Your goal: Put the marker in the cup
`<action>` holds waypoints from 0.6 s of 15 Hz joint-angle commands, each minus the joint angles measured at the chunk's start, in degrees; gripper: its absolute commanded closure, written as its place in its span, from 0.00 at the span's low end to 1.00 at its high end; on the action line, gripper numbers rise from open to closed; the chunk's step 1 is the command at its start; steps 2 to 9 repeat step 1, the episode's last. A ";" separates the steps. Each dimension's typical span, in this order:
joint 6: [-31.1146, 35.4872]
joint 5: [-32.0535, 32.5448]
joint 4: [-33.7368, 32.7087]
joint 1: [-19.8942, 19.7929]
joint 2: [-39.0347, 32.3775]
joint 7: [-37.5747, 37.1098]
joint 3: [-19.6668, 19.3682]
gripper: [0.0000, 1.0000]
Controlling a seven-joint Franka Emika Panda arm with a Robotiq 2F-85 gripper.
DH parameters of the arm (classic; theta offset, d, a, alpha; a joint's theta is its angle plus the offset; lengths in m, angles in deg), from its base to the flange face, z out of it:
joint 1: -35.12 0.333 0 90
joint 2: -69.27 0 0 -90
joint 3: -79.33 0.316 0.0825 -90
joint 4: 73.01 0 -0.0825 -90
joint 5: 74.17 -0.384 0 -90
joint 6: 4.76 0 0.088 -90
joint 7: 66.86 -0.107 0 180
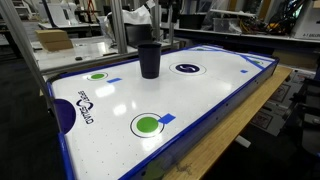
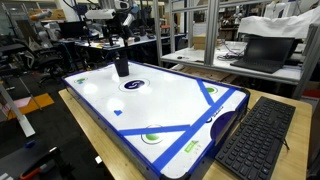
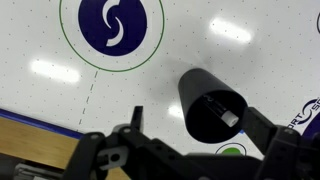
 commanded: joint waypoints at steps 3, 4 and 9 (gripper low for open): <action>-6.14 -0.44 -1.27 0.89 1.31 -2.35 -1.08 0.00; -6.14 -0.44 -1.27 0.89 1.31 -2.35 -1.08 0.00; -6.14 -0.44 -1.27 0.89 1.31 -2.35 -1.08 0.00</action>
